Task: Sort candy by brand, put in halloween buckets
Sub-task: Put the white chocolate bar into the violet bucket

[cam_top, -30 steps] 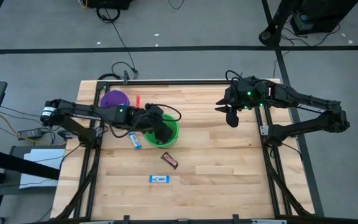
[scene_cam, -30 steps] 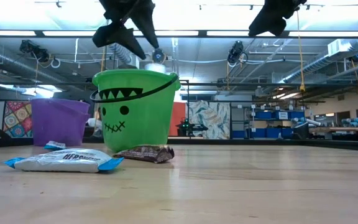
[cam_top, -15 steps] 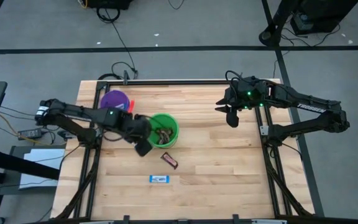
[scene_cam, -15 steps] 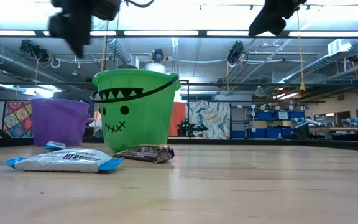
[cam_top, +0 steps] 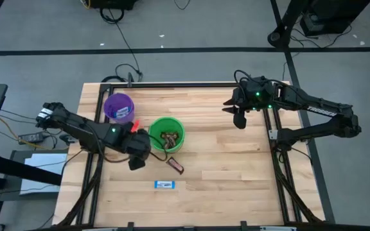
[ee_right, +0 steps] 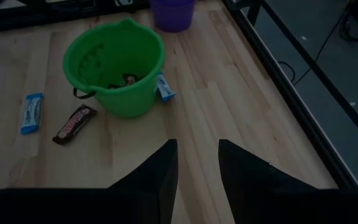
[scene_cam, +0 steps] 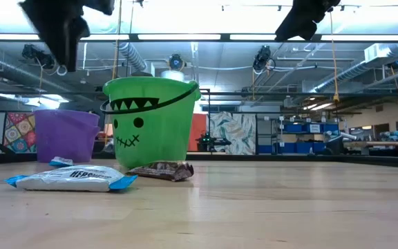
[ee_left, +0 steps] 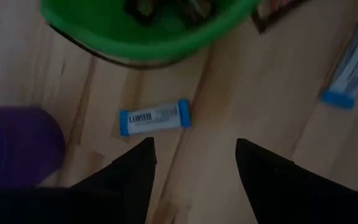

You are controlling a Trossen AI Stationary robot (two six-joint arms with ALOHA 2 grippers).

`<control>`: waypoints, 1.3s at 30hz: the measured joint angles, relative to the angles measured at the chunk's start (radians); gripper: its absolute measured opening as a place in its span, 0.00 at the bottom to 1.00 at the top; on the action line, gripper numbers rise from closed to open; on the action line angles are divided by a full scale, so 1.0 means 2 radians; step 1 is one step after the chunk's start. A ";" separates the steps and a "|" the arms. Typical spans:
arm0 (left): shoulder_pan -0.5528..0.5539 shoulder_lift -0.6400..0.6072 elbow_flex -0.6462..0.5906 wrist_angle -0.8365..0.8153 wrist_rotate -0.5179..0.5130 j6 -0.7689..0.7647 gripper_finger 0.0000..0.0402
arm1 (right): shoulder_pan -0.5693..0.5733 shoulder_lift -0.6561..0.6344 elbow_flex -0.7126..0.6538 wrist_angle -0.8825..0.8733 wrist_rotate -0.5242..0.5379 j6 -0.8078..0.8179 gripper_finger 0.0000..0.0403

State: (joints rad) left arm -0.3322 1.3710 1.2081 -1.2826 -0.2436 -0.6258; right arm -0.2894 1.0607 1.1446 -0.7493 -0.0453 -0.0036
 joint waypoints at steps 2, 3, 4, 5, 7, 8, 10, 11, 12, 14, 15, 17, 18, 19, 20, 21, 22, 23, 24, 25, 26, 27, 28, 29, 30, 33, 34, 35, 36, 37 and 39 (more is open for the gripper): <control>-0.010 0.006 -0.017 0.001 0.009 0.013 0.56 | 0.000 0.000 0.000 0.000 0.000 0.000 0.32; -0.014 0.009 -0.025 0.001 0.016 0.022 0.56 | 0.000 0.000 0.000 0.000 0.000 0.000 0.32; -0.019 0.012 -0.032 0.001 0.018 0.028 0.56 | 0.000 0.000 0.000 0.000 0.000 0.001 0.32; -0.025 0.015 -0.040 0.003 0.018 0.035 0.56 | 0.000 0.000 0.000 0.000 0.000 0.002 0.32; -0.033 0.026 -0.055 0.006 0.018 0.051 0.56 | 0.000 0.000 0.000 0.000 0.000 0.002 0.32; -0.037 0.033 -0.059 0.007 0.018 0.062 0.56 | 0.000 0.000 0.000 0.001 0.000 0.002 0.32; -0.042 0.048 -0.067 0.008 0.016 0.085 0.56 | -0.001 0.000 0.000 0.002 -0.001 0.002 0.32; -0.045 0.058 -0.069 0.007 0.012 0.097 0.56 | 0.000 0.000 0.000 0.004 -0.001 0.002 0.32; -0.048 0.068 -0.071 0.008 0.003 0.110 0.56 | -0.001 0.000 0.000 0.005 -0.001 0.003 0.32; -0.053 0.088 -0.077 0.011 -0.020 0.135 0.56 | -0.001 0.000 0.000 0.005 -0.001 0.003 0.32; -0.055 0.098 -0.080 0.013 -0.030 0.150 0.56 | 0.000 0.000 0.000 0.006 -0.001 0.004 0.32; -0.057 0.118 -0.087 0.028 -0.044 0.182 0.56 | -0.001 0.000 0.000 0.007 -0.001 0.006 0.32; -0.058 0.128 -0.091 0.038 -0.048 0.200 0.56 | -0.001 0.000 0.000 0.008 -0.001 0.008 0.32; -0.060 0.139 -0.095 0.045 -0.051 0.219 0.56 | 0.000 0.000 0.000 0.008 -0.001 0.011 0.32; -0.061 0.149 -0.098 0.053 -0.051 0.235 0.56 | -0.001 0.000 0.000 0.008 -0.003 0.014 0.32; -0.063 0.159 -0.101 0.062 -0.052 0.249 0.56 | -0.001 0.000 0.000 0.008 -0.005 0.016 0.32; -0.064 0.168 -0.103 0.070 -0.054 0.259 0.56 | -0.001 0.000 0.000 0.008 -0.007 0.018 0.32; -0.065 0.177 -0.105 0.075 -0.057 0.268 0.56 | -0.001 0.000 0.000 0.008 -0.011 0.021 0.32; -0.067 0.187 -0.107 0.077 -0.064 0.272 0.56 | -0.001 0.000 0.000 0.008 -0.015 0.026 0.32; -0.068 0.196 -0.110 0.078 -0.073 0.273 0.56 | -0.001 0.000 0.000 0.008 -0.018 0.029 0.32; -0.069 0.203 -0.111 0.081 -0.083 0.273 0.56 | -0.001 0.000 0.000 0.007 -0.019 0.031 0.32; -0.070 0.207 -0.114 0.084 -0.091 0.274 0.56 | -0.001 0.000 0.000 0.008 -0.020 0.034 0.32; -0.070 0.213 -0.115 0.083 -0.098 0.274 0.56 | -0.001 0.000 0.000 0.008 -0.021 0.037 0.32; -0.070 0.218 -0.117 0.082 -0.103 0.274 0.56 | -0.001 0.000 0.000 0.008 -0.023 0.040 0.32; -0.070 0.222 -0.117 0.083 -0.107 0.277 0.56 | -0.001 0.000 0.000 0.007 -0.025 0.043 0.32; -0.070 0.227 -0.119 0.084 -0.107 0.292 0.56 | 0.000 0.000 0.000 0.008 -0.027 0.049 0.32; -0.070 0.227 -0.119 0.086 -0.106 0.296 0.56 | 0.000 0.000 0.000 0.007 -0.027 0.051 0.32; -0.070 0.227 -0.119 0.089 -0.106 0.298 0.56 | 0.000 0.000 0.000 0.007 -0.027 0.051 0.32; -0.070 0.227 -0.119 0.091 -0.106 0.299 0.56 | 0.000 0.000 0.000 0.007 -0.027 0.050 0.32; -0.070 0.227 -0.119 0.092 -0.106 0.299 0.56 | 0.000 0.000 0.000 0.008 -0.027 0.050 0.32; -0.070 0.227 -0.119 0.095 -0.104 0.304 0.55 | 0.000 0.000 0.000 0.007 -0.027 0.050 0.32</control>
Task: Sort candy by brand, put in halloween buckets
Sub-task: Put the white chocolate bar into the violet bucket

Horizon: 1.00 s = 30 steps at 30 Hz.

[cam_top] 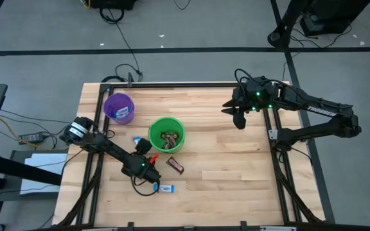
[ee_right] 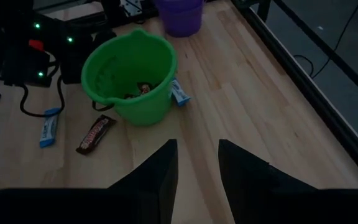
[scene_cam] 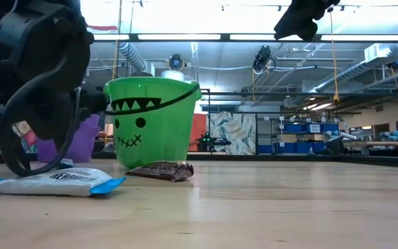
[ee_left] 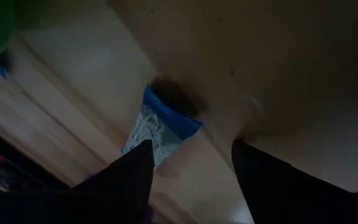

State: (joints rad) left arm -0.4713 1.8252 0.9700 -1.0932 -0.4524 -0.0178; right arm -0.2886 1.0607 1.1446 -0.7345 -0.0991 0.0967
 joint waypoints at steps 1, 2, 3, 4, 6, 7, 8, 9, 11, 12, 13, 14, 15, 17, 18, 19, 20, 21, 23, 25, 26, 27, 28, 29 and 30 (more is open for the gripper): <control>0.000 0.000 -0.001 0.005 0.001 0.010 0.55 | 0.000 0.000 0.000 0.000 0.000 0.000 0.32; 0.000 0.000 -0.002 0.009 0.003 0.023 0.55 | 0.000 0.000 0.000 0.000 0.000 0.000 0.32; 0.000 0.000 -0.003 0.013 0.006 0.035 0.55 | 0.000 0.000 0.000 0.000 0.000 -0.001 0.32; 0.000 -0.001 -0.004 0.015 0.009 0.045 0.54 | 0.000 0.000 0.000 0.000 0.000 -0.001 0.32; 0.000 -0.001 -0.004 0.016 0.010 0.050 0.52 | 0.000 0.000 0.000 0.001 0.000 -0.001 0.32; 0.001 -0.001 -0.004 0.017 0.011 0.049 0.51 | 0.000 0.000 0.000 0.001 0.000 0.002 0.32; 0.001 -0.001 -0.004 0.016 0.012 0.048 0.50 | 0.000 0.000 0.000 0.002 0.000 0.004 0.32; 0.001 -0.001 -0.004 0.015 0.014 0.046 0.48 | 0.000 0.000 0.000 0.004 -0.002 0.006 0.32; 0.001 -0.001 -0.004 0.014 0.016 0.041 0.45 | 0.000 0.000 0.000 0.008 -0.005 0.008 0.32; 0.001 -0.001 -0.004 0.013 0.017 0.038 0.43 | 0.000 0.000 0.000 0.011 -0.006 0.008 0.32; 0.001 -0.001 -0.004 0.013 0.018 0.034 0.41 | 0.000 0.000 0.000 0.012 -0.006 0.008 0.32; 0.001 0.000 -0.004 0.013 0.019 0.031 0.38 | 0.000 0.000 0.000 0.012 -0.007 0.008 0.32; 0.001 0.000 -0.004 0.012 0.020 0.028 0.35 | 0.000 0.000 0.000 0.013 -0.010 0.008 0.32; 0.001 0.000 -0.004 0.012 0.023 0.018 0.27 | 0.000 0.000 0.000 0.014 -0.017 0.008 0.32; 0.001 0.000 -0.004 0.013 0.023 0.011 0.23 | 0.001 0.000 0.000 0.014 -0.019 0.008 0.32; 0.001 0.000 -0.004 0.013 0.023 0.005 0.19 | 0.002 0.000 0.000 0.014 -0.021 0.008 0.32; 0.001 0.000 -0.004 0.013 0.024 -0.002 0.14 | 0.004 0.000 0.000 0.014 -0.022 0.008 0.32; 0.001 0.000 -0.002 0.013 0.024 -0.006 0.10 | 0.005 0.000 0.000 0.014 -0.022 0.008 0.32; 0.001 0.001 0.003 0.015 0.024 -0.013 0.03 | 0.009 0.000 0.000 0.014 -0.013 0.013 0.32; 0.001 0.001 0.010 0.014 0.024 -0.017 0.02 | 0.011 0.000 0.000 0.014 0.001 0.024 0.32; 0.001 0.001 0.013 0.015 0.024 -0.017 0.02 | 0.011 0.000 0.000 0.014 0.011 0.030 0.32; 0.001 0.001 0.016 0.017 0.023 -0.017 0.02 | 0.010 0.000 0.000 0.014 0.020 0.036 0.32; 0.001 0.001 0.019 0.020 0.022 -0.018 0.01 | 0.010 0.000 0.000 0.014 0.031 0.044 0.32; 0.001 0.001 0.021 0.022 0.022 -0.019 0.01 | 0.010 0.000 0.000 0.014 0.041 0.054 0.32; 0.001 0.001 0.023 0.023 0.022 -0.019 0.01 | 0.010 0.000 0.000 0.014 0.050 0.066 0.32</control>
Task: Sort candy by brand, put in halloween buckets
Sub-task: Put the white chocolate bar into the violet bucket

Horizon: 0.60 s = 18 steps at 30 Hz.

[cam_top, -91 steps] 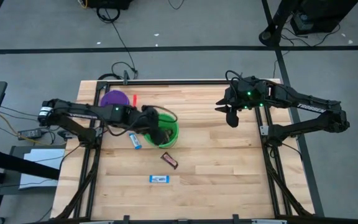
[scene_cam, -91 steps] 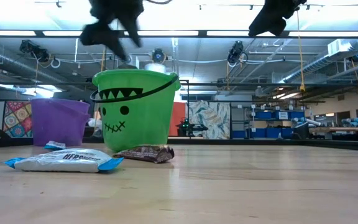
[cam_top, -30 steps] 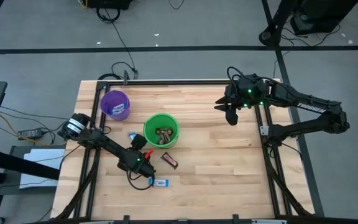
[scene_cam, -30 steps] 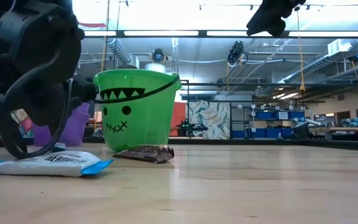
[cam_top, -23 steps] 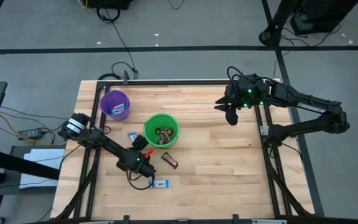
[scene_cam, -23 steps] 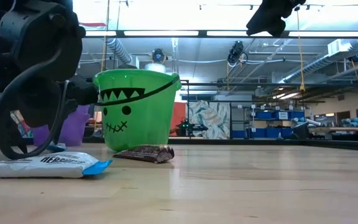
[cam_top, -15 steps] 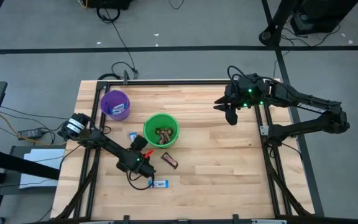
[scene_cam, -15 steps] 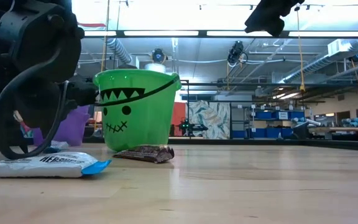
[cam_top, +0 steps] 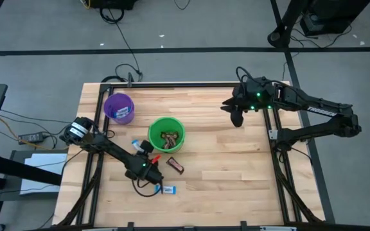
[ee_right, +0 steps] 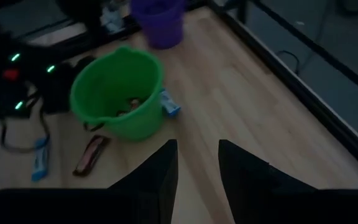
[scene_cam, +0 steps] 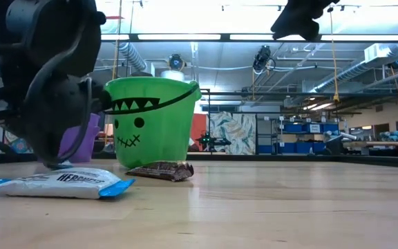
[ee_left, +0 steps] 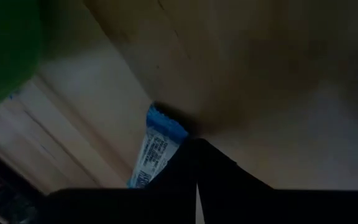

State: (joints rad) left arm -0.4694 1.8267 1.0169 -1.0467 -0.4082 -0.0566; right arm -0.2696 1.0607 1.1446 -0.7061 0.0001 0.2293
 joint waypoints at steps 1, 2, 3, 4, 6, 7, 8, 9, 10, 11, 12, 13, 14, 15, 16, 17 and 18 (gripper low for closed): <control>0.000 0.000 0.002 0.002 0.000 0.000 0.01 | -0.001 0.000 0.000 0.000 0.007 0.013 0.32; 0.000 0.000 0.003 0.004 0.000 0.000 0.01 | -0.002 0.000 0.000 0.001 0.012 0.025 0.32; 0.000 0.000 0.003 0.004 -0.001 0.000 0.01 | -0.003 0.000 0.000 0.001 0.016 0.035 0.32; 0.000 0.000 0.003 0.001 -0.001 0.000 0.01 | -0.003 0.000 0.000 0.001 0.017 0.045 0.32; -0.004 0.000 0.003 -0.005 -0.002 0.000 0.00 | -0.003 0.000 0.000 0.001 0.019 0.058 0.32; -0.005 0.000 0.003 -0.006 -0.003 0.000 0.00 | -0.003 0.000 0.000 0.001 0.018 0.059 0.32; -0.007 0.000 0.003 -0.008 -0.001 0.000 0.00 | -0.001 0.000 0.000 0.001 0.018 0.060 0.32; -0.008 0.000 0.003 -0.010 0.003 0.001 0.00 | 0.001 0.000 0.000 0.001 0.018 0.060 0.32; -0.008 0.000 0.003 -0.012 0.009 0.001 0.00 | 0.004 0.000 0.000 0.001 0.017 0.059 0.32; -0.008 0.000 0.005 -0.016 0.014 0.000 0.00 | 0.006 0.000 0.000 0.001 0.017 0.057 0.32; -0.008 0.000 0.009 -0.020 0.018 -0.003 0.00 | 0.008 0.000 0.000 0.001 0.017 0.053 0.32; -0.009 0.000 0.015 -0.026 0.019 -0.008 0.00 | 0.011 0.000 0.000 0.001 0.017 0.046 0.32; -0.009 0.000 0.021 -0.034 0.018 -0.015 0.00 | 0.014 0.000 0.000 0.001 0.017 0.036 0.32; -0.009 0.000 0.027 -0.046 0.015 -0.024 0.00 | 0.017 0.000 0.000 0.001 0.016 0.024 0.32; -0.009 0.000 0.033 -0.060 0.008 -0.031 0.00 | 0.020 0.000 0.000 0.001 0.016 0.012 0.32; -0.009 0.000 0.042 -0.075 0.004 -0.035 0.00 | 0.023 0.000 0.000 0.001 0.012 0.001 0.32; -0.009 0.000 0.051 -0.089 0.005 -0.037 0.00 | 0.026 0.000 0.000 0.001 0.006 -0.007 0.32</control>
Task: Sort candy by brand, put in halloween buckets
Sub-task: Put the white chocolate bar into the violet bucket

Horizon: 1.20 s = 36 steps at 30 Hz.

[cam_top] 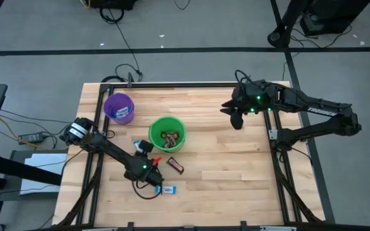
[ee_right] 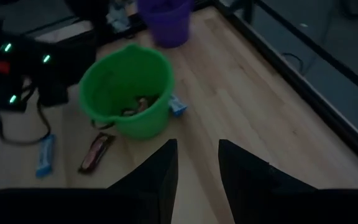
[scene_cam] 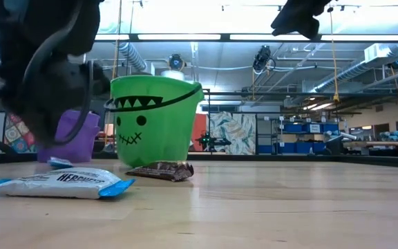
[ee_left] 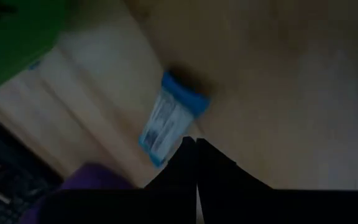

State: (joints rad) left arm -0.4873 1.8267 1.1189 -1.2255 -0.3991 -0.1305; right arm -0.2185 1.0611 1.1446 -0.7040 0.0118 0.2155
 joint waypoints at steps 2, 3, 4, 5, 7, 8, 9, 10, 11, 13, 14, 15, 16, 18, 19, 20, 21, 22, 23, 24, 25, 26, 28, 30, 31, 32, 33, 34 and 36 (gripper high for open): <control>0.000 0.000 0.020 -0.033 0.002 -0.001 0.00 | 0.007 0.000 0.000 0.000 -0.008 -0.009 0.32; 0.000 0.000 0.031 -0.050 0.005 -0.002 0.00 | 0.011 0.000 0.000 0.000 -0.011 -0.013 0.32; -0.001 0.000 0.043 -0.065 0.006 -0.004 0.00 | 0.016 0.000 0.000 0.000 -0.012 -0.016 0.32; -0.001 0.000 0.056 -0.078 0.007 -0.006 0.00 | 0.021 0.000 0.000 0.000 -0.012 -0.019 0.32; -0.002 0.000 0.079 -0.097 0.008 -0.006 0.00 | 0.030 0.000 0.000 0.000 -0.012 -0.031 0.32; -0.002 0.000 0.087 -0.097 0.008 -0.013 0.00 | 0.034 0.000 0.000 0.000 -0.012 -0.038 0.32; -0.002 0.000 0.092 -0.092 0.008 -0.023 0.00 | 0.038 0.000 0.000 0.000 -0.012 -0.042 0.32; -0.002 0.000 0.095 -0.087 0.008 -0.036 0.00 | 0.042 0.000 0.000 0.000 -0.011 -0.043 0.32; -0.002 0.000 0.096 -0.084 0.009 -0.045 0.00 | 0.046 0.000 0.000 0.000 -0.008 -0.044 0.32; -0.002 0.000 0.091 -0.080 0.010 -0.055 0.01 | 0.053 0.000 0.000 0.000 -0.007 -0.044 0.32; -0.002 0.000 0.087 -0.076 0.012 -0.055 0.02 | 0.058 0.000 0.000 0.000 -0.006 -0.042 0.32; -0.003 0.000 0.082 -0.075 0.015 -0.055 0.03 | 0.062 0.000 0.000 0.000 -0.006 -0.040 0.32; -0.003 0.000 0.076 -0.076 0.019 -0.056 0.05 | 0.068 0.000 0.000 0.000 -0.006 -0.039 0.32; -0.003 0.000 0.062 -0.075 0.031 -0.057 0.08 | 0.078 0.000 0.000 0.000 -0.006 -0.034 0.32; -0.003 0.000 0.053 -0.074 0.038 -0.057 0.10 | 0.083 0.000 0.000 0.000 -0.004 -0.031 0.32; -0.003 0.000 0.044 -0.073 0.043 -0.057 0.12 | 0.087 0.000 0.000 0.000 -0.002 -0.028 0.32; -0.003 0.000 0.034 -0.072 0.044 -0.057 0.14 | 0.091 0.000 0.000 0.000 0.002 -0.026 0.32; -0.003 0.000 0.024 -0.067 0.044 -0.057 0.17 | 0.095 0.000 0.000 0.000 0.007 -0.024 0.32; -0.003 -0.001 0.013 -0.061 0.042 -0.057 0.20 | 0.099 0.000 0.000 0.000 0.012 -0.020 0.32; -0.003 -0.001 0.002 -0.055 0.037 -0.054 0.23 | 0.102 0.000 0.000 0.000 0.018 -0.018 0.32; -0.003 -0.001 -0.009 -0.046 0.030 -0.052 0.26 | 0.105 0.000 0.000 0.000 0.023 -0.018 0.32; -0.003 -0.001 -0.021 -0.036 0.022 -0.044 0.29 | 0.106 0.000 0.000 0.002 0.025 -0.018 0.32; -0.003 -0.001 -0.044 -0.011 0.006 -0.026 0.35 | 0.108 0.000 0.000 0.011 0.028 -0.017 0.32; -0.003 -0.001 -0.064 0.007 -0.008 -0.010 0.40 | 0.108 0.000 0.000 0.020 0.028 -0.017 0.32; -0.003 -0.001 -0.072 0.013 -0.016 -0.004 0.43 | 0.108 0.000 0.000 0.024 0.028 -0.017 0.32; -0.003 -0.001 -0.078 0.016 -0.025 -0.003 0.45 | 0.108 0.000 0.000 0.026 0.029 -0.015 0.32; -0.003 -0.001 -0.082 0.016 -0.035 -0.002 0.47 | 0.108 0.000 0.000 0.029 0.029 -0.014 0.32; -0.003 -0.001 -0.084 0.012 -0.043 -0.001 0.49 | 0.108 0.000 0.000 0.031 0.029 -0.014 0.32; -0.003 -0.001 -0.083 0.000 -0.060 0.000 0.52 | 0.107 0.000 0.000 0.034 0.030 -0.014 0.32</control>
State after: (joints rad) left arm -0.4938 1.8244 0.9533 -1.2257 -0.5185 -0.1314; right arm -0.0036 1.0615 1.1446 -0.6364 0.0720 0.1881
